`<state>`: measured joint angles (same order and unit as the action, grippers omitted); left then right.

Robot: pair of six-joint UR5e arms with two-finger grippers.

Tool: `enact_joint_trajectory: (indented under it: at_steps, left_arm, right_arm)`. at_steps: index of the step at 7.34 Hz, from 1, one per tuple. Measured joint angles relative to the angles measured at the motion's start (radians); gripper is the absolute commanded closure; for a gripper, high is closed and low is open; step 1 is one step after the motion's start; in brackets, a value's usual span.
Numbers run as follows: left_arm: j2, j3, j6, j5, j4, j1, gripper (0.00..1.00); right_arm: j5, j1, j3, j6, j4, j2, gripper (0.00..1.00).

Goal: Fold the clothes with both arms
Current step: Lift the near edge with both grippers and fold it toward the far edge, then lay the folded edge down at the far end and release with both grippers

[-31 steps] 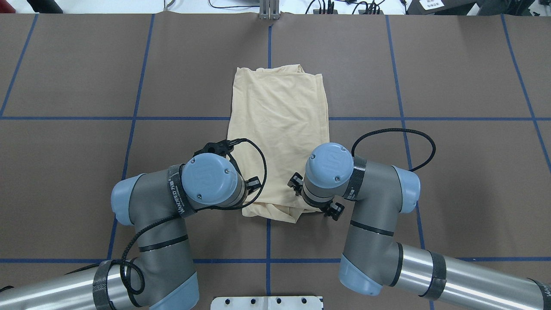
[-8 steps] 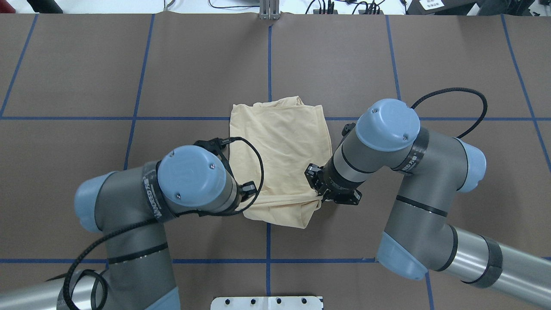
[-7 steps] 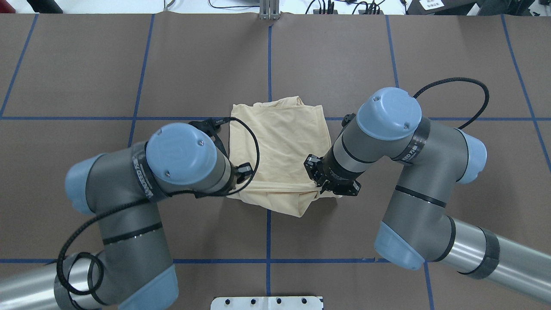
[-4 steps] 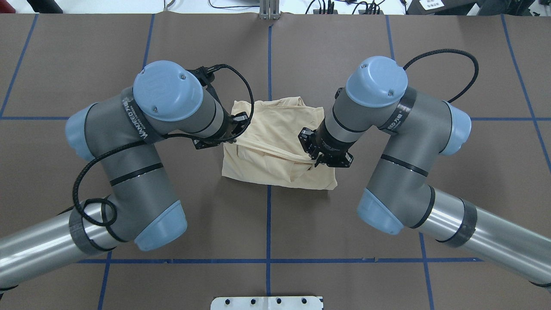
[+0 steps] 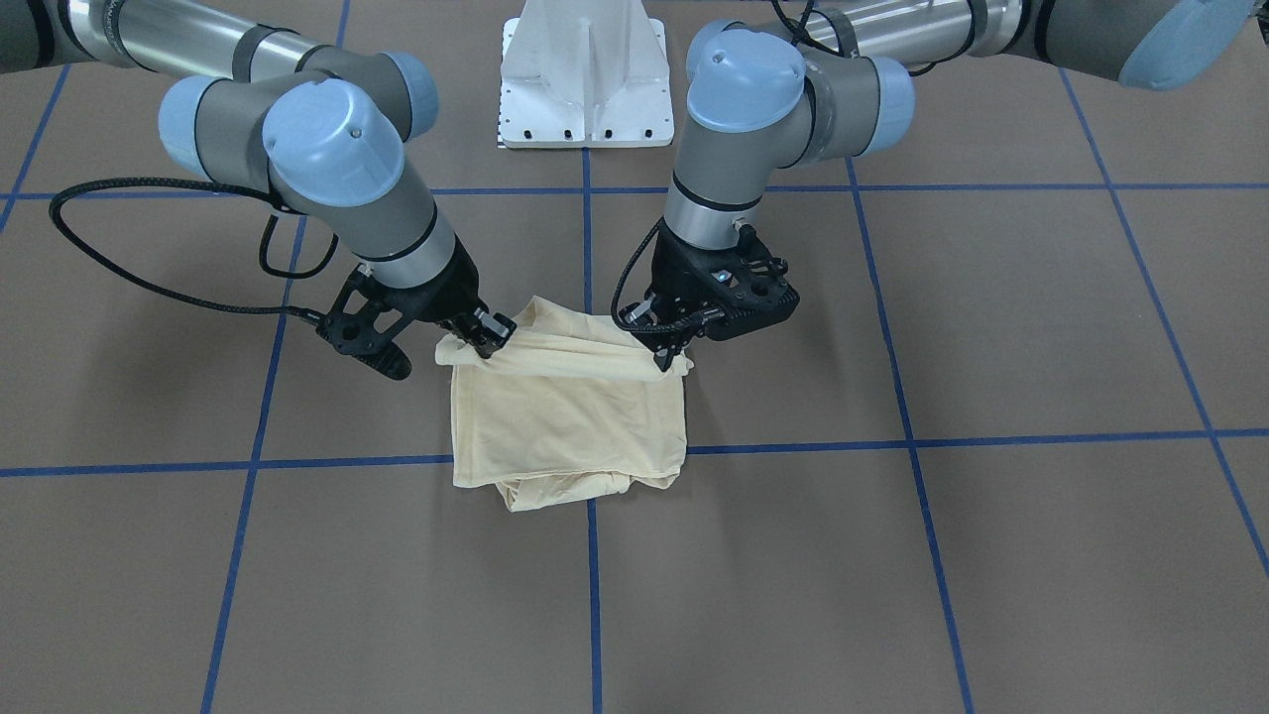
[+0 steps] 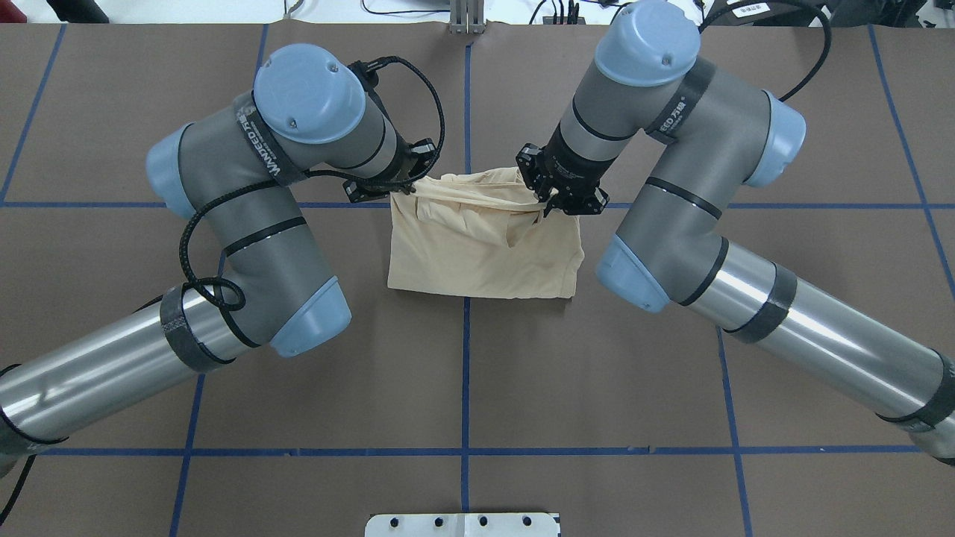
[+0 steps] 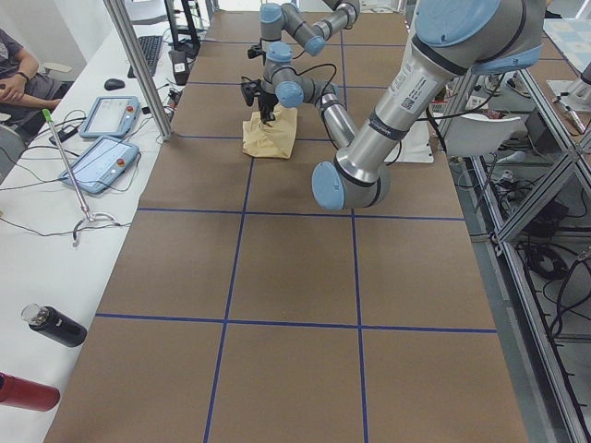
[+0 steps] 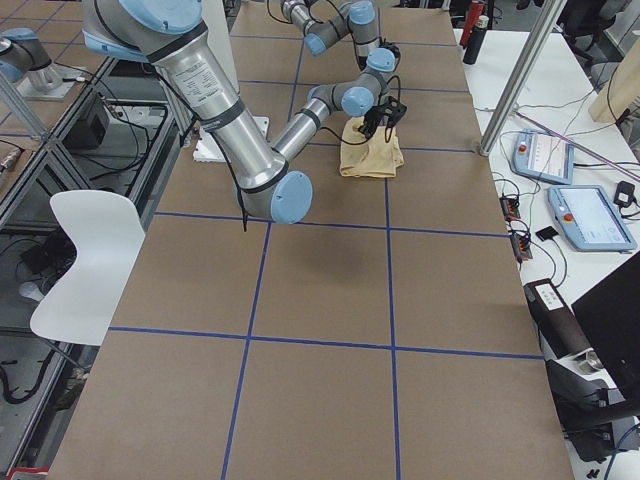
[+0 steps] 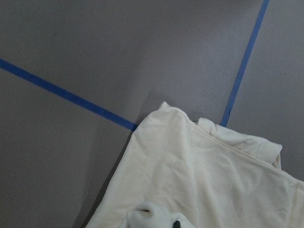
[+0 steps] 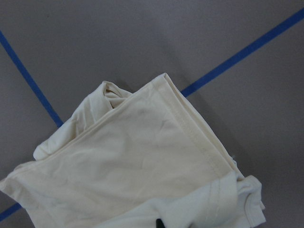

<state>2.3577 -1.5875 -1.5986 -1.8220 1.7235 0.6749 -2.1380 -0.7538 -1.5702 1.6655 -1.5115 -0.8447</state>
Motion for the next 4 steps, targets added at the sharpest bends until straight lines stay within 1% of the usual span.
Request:
enact_joint_trajectory:
  at_steps: [4]
  left_arm:
    - [0.086, 0.26, -0.025, 0.003, 0.21, 0.031, 1.0]
  right_arm:
    - [0.0, -0.031, 0.193, -0.021, 0.095, 0.083, 1.0]
